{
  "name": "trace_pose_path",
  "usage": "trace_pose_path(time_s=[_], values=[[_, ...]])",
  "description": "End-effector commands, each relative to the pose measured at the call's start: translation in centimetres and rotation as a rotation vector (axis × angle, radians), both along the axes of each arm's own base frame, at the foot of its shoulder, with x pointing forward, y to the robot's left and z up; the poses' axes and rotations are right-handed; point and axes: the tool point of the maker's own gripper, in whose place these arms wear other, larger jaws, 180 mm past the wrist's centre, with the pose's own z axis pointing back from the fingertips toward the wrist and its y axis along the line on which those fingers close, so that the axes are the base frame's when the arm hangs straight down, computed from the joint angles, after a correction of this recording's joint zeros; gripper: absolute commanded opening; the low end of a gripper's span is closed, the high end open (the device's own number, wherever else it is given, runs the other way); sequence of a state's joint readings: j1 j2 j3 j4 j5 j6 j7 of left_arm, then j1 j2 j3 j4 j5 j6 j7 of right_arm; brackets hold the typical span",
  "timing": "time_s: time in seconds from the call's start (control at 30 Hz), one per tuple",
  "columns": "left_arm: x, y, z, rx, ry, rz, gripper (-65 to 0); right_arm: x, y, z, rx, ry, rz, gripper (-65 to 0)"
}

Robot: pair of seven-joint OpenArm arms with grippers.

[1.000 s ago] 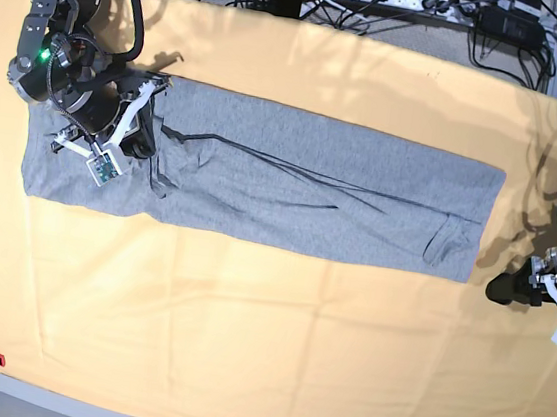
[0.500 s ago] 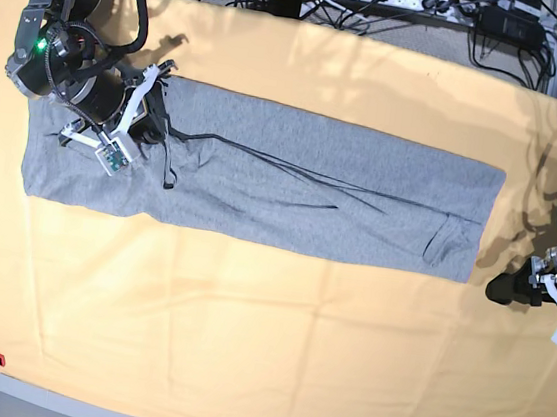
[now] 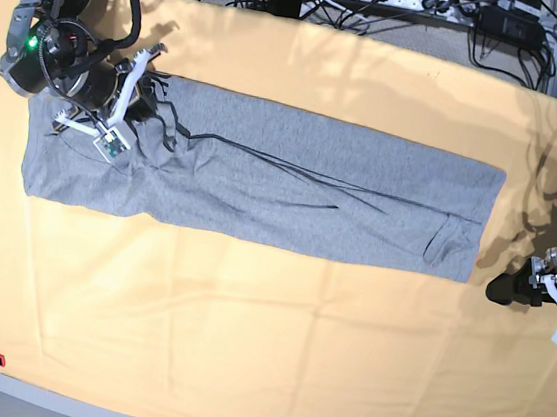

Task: Layout the t-shirt on the table in an organized manner, then fold the t-shirt properly
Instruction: 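Keep the right gripper pinning the strip end while adjusting its grip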

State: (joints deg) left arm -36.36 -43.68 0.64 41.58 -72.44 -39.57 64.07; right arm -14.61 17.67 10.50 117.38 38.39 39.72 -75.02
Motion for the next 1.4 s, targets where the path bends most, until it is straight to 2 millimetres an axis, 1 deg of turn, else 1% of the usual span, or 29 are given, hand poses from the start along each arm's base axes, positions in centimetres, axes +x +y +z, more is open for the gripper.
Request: trace_pose_path(time_s=[0.0,0.1,0.2,0.27,0.4,0.43,0.53,0.57,0.6,0.7,0.73,0.77,0.8,0.83,0.87,0.9,0.93,1.0,1.07,1.13,1.2,1.27,1.3,1.37], values=[[1.0,0.8,2.7,-0.007,-0.077,0.015,-20.5,0.3,-0.2,0.8,-0.008,-0.028,0.013,-65.0],[1.1,1.1,3.0,-0.011,-0.086,0.024,-20.5,-0.4,-0.8,0.4,-0.030,-0.004,0.019,-65.0],[1.3,1.5,3.8,-0.024,-0.110,0.044,-20.5,-1.2,-0.9,0.2,-0.024,0.038,0.038,-65.0],[1.4,2.0,4.4,-0.034,-0.130,0.060,-20.5,-1.7,-0.5,0.2,0.000,0.061,0.056,-65.0],[1.3,2.8,5.1,-0.034,-0.145,0.078,-20.5,-1.8,0.9,0.9,0.081,0.056,0.079,-65.0],[1.3,3.0,5.2,-0.030,-0.145,0.081,-20.5,-1.8,1.1,1.0,0.094,0.054,0.084,-62.8],[1.1,3.5,5.4,-0.021,-0.146,0.087,-20.5,-1.6,1.6,1.5,0.117,0.040,0.092,-45.4],[1.1,3.6,5.4,-0.018,-0.146,0.089,-20.5,-1.6,1.9,1.8,0.133,0.034,0.100,-41.2],[1.0,3.8,5.5,-0.015,-0.146,0.091,-20.5,-1.6,2.5,2.3,0.163,0.025,0.113,-39.3],[0.9,4.3,5.7,-0.006,-0.147,0.097,-20.5,-1.8,4.7,4.5,0.285,-0.014,0.172,-39.6],[0.8,4.4,5.8,-0.003,-0.147,0.099,-20.5,-1.6,5.2,5.4,0.309,-0.036,0.189,-40.2],[0.8,4.5,5.8,-0.002,-0.148,0.100,-20.5,-1.4,5.5,6.0,0.320,-0.056,0.201,-42.7],[0.8,4.6,5.9,-0.002,-0.148,0.101,-20.5,-1.0,5.6,6.5,0.319,-0.075,0.204,-46.9],[0.7,4.7,6.0,-0.001,-0.149,0.103,-20.5,-0.6,5.4,6.8,0.315,-0.093,0.203,-53.0],[0.6,4.8,6.0,0.000,-0.149,0.105,-20.5,-0.1,5.2,7.2,0.311,-0.109,0.198,-60.5],[0.5,5.0,6.1,-0.001,-0.147,0.107,-20.5,0.3,4.9,7.4,0.302,-0.124,0.189,-65.0],[0.4,5.1,6.3,-0.006,-0.146,0.108,-20.5,0.8,4.3,7.5,0.279,-0.138,0.173,-65.0],[-0.1,5.4,6.9,-0.030,-0.145,0.105,-20.5,2.5,3.0,8.2,0.241,-0.218,0.114,-65.0],[-0.5,5.3,8.1,-0.082,-0.161,0.094,-20.5,4.1,1.2,8.9,0.185,-0.306,0.049,-65.0],[-0.9,5.4,9.2,-0.126,-0.182,0.085,-20.5,5.3,-0.5,9.4,0.132,-0.375,-0.006,-65.0],[-1.2,5.4,9.7,-0.147,-0.191,0.078,-20.5,6.0,-1.7,9.0,0.104,-0.395,-0.045,-65.0],[-1.6,5.5,9.2,-0.152,-0.179,0.084,-20.5,6.5,-2.3,8.1,0.126,-0.389,-0.074,-65.0],[-2.0,5.5,8.4,-0.156,-0.163,0.086,-20.5,6.7,-2.5,7.3,0.148,-0.371,-0.092,-65.0],[-3.1,5.5,6.3,-0.154,-0.108,0.090,-20.5,6.7,-3.2,5.5,0.170,-0.321,-0.127,-65.0]])
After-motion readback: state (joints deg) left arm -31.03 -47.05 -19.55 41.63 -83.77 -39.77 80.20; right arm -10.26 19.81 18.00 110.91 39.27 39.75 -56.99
